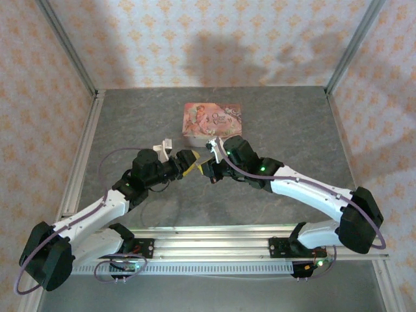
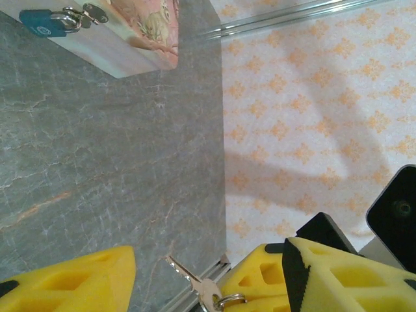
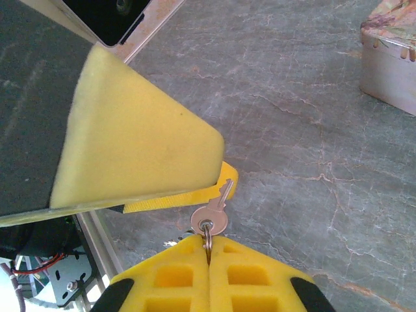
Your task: Unlock the padlock with the key
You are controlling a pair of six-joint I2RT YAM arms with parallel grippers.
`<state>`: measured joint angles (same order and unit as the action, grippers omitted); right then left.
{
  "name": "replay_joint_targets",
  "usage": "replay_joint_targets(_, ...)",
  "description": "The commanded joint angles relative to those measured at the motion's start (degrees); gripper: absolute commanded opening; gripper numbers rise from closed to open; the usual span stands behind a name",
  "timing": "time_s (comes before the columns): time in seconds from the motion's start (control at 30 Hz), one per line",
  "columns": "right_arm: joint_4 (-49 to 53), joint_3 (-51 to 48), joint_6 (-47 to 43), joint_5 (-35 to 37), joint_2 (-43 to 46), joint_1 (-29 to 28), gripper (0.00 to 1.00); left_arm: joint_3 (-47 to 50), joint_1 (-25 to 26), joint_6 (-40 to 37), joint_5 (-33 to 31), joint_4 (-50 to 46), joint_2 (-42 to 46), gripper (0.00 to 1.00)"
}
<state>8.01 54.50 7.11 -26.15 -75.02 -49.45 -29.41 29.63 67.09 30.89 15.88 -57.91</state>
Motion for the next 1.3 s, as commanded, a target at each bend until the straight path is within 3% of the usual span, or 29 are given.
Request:
replay_joint_targets(0.0,-2.4,-0.9,0.6,0.4,1.6,-0.1,0.00,0.5,-0.6,1.3,0.1,1.4,0.0,0.63)
replay_joint_targets(0.33,-3.8,-1.7,1.1,-0.6,1.3,-0.1,0.00,-0.4,-0.6,4.0,2.0,6.3,-1.5,0.54)
replay_joint_targets(0.73,-3.9,-1.4,0.8,-2.2,0.4,-0.1,0.00,-1.0,-0.5,2.4,3.3,5.4,-1.3,0.29)
replay_joint_targets(0.83,-2.5,-0.7,-0.1,-2.8,-0.1,-0.1,0.00,-1.5,-0.6,0.9,3.7,3.9,-1.4,0.22)
replay_joint_targets(1.03,2.0,1.2,-3.0,-2.0,0.1,-0.1,0.00,-3.3,-0.6,-5.3,3.8,-4.4,-0.5,0.00)
replay_joint_targets(1.27,4.2,2.6,-3.8,-1.6,0.8,-0.1,0.00,-3.8,-0.6,-15.2,0.1,-11.1,4.1,0.00)
